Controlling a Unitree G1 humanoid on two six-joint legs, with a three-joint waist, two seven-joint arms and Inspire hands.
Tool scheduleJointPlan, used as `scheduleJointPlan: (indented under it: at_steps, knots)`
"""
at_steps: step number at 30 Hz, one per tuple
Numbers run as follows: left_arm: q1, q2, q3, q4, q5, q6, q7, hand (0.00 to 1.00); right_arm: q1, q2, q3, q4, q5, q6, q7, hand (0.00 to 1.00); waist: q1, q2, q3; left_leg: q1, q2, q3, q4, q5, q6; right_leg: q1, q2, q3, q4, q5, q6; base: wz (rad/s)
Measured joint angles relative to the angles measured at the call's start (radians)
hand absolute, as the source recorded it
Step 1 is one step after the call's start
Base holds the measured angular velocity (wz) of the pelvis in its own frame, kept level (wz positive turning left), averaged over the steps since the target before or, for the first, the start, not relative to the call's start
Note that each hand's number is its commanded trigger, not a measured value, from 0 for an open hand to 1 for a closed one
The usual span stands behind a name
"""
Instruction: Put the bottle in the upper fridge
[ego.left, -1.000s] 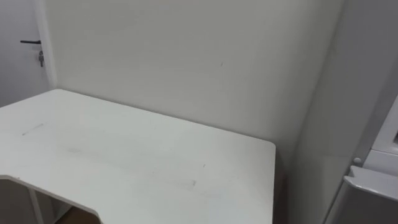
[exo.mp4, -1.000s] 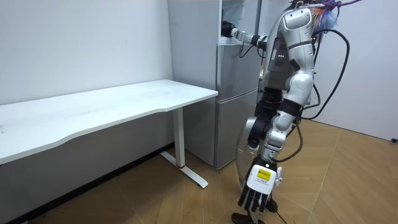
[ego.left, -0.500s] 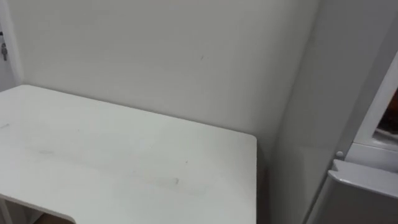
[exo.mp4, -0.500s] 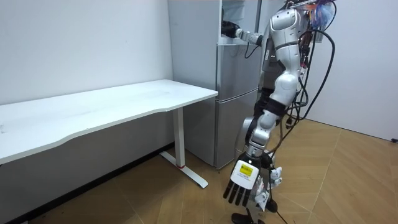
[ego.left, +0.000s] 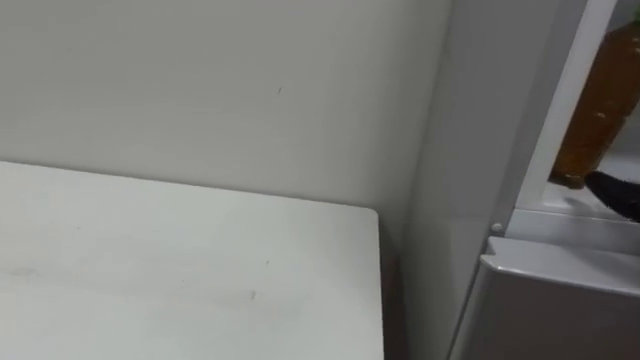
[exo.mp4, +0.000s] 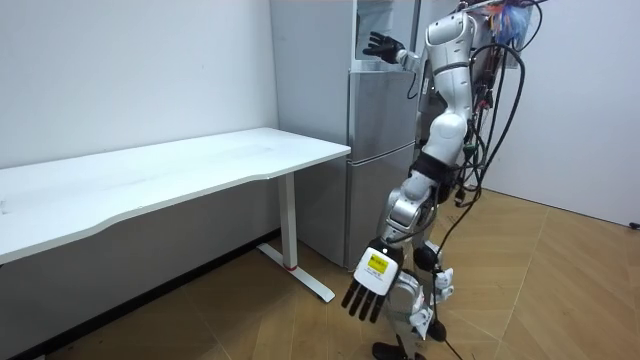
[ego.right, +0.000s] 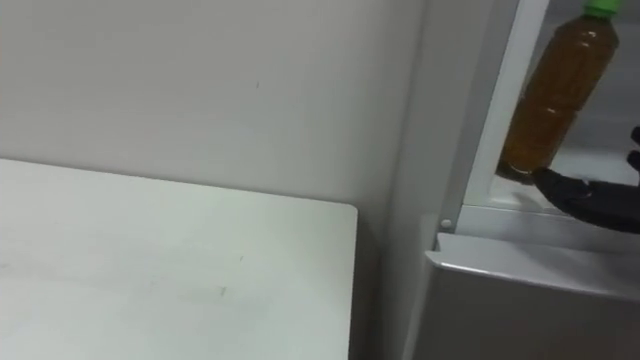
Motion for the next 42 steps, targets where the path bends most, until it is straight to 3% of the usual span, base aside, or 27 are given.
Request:
scheduleJointPlan:
  at_steps: [5,12,15,17,24,28,34,36,38,42]
  knots:
    - [0.0,-0.012,-0.001,0.015,0.0,-0.007,0.001,0.0,0.064,0.009,-0.003,-0.063,-0.031,0.0,-0.022,0.0,-0.006,0.005,0.0042,0.001,0.0,0.005,-0.008,0.0,0.0,-0.008,-0.001,0.005,0.012,0.0,0.0,-0.06]
    - [0.018,-0.016,-0.003,0.034,0.0,-0.007,0.004,0.0,0.078,0.036,-0.038,-0.097,-0.057,-0.001,-0.042,0.0,-0.02,0.004,0.0077,0.004,0.001,0.012,-0.009,0.0,0.001,-0.02,-0.001,0.015,0.015,0.0,0.0,-0.03]
    - [0.012,-0.027,-0.008,0.035,0.001,-0.011,0.005,0.0,0.098,0.083,-0.069,-0.181,-0.153,-0.005,-0.06,0.0,-0.027,0.01,0.0089,0.003,0.001,0.018,-0.011,0.0,0.001,-0.026,0.0,0.021,0.015,0.0,0.0,-0.07]
    - [0.011,-0.029,-0.01,0.039,0.0,-0.033,0.003,0.0,0.115,0.11,-0.074,-0.24,-0.224,-0.027,-0.081,0.0,-0.028,0.014,0.0096,0.009,0.003,0.028,-0.011,0.0,0.0,-0.027,0.002,0.035,0.016,0.0,0.0,-0.14]
    - [-0.009,-0.03,-0.028,0.097,-0.007,-0.067,0.0,0.0,0.141,0.169,-0.091,-0.319,-0.269,-0.063,-0.157,0.0,-0.048,0.013,0.0096,0.013,0.007,0.041,-0.017,-0.007,-0.001,-0.031,0.006,0.049,0.017,0.0,0.0,-0.08]
    - [-0.005,-0.037,-0.03,0.137,-0.004,-0.074,0.001,0.0,0.23,0.246,-0.126,-0.375,-0.309,-0.124,-0.207,0.0,-0.052,0.02,0.0062,0.016,0.013,0.058,-0.013,-0.012,-0.006,-0.04,0.013,0.069,0.017,0.0,-0.001,-0.16]
    - [-0.017,-0.04,-0.084,0.151,-0.009,-0.114,0.001,0.0,0.292,0.305,-0.133,-0.374,-0.308,-0.164,-0.295,0.0,-0.073,0.053,0.0034,0.018,0.013,0.066,-0.015,-0.014,-0.005,-0.04,0.012,0.069,0.019,0.001,-0.002,-0.06]
    - [-0.019,-0.041,-0.089,0.151,-0.009,-0.118,0.003,0.0,0.31,0.329,-0.134,-0.373,-0.307,-0.185,-0.329,0.0,-0.075,0.059,0.0061,0.02,0.013,0.067,-0.015,-0.015,-0.005,-0.04,0.013,0.069,0.02,0.001,-0.002,-0.05]
    - [-0.02,-0.045,-0.097,0.157,-0.009,-0.122,0.003,0.0,0.322,0.347,-0.135,-0.368,-0.307,-0.192,-0.373,0.0,-0.078,0.078,0.0097,0.02,0.013,0.067,-0.016,-0.015,-0.005,-0.047,0.013,0.069,0.028,0.001,-0.001,-0.09]
    - [-0.02,-0.046,-0.096,0.163,-0.009,-0.123,0.003,0.0,0.332,0.353,-0.135,-0.344,-0.307,-0.193,-0.42,0.0,-0.076,0.086,0.0092,0.017,0.01,0.068,-0.016,-0.014,-0.006,-0.061,0.014,0.071,0.031,-0.001,-0.004,-0.11]
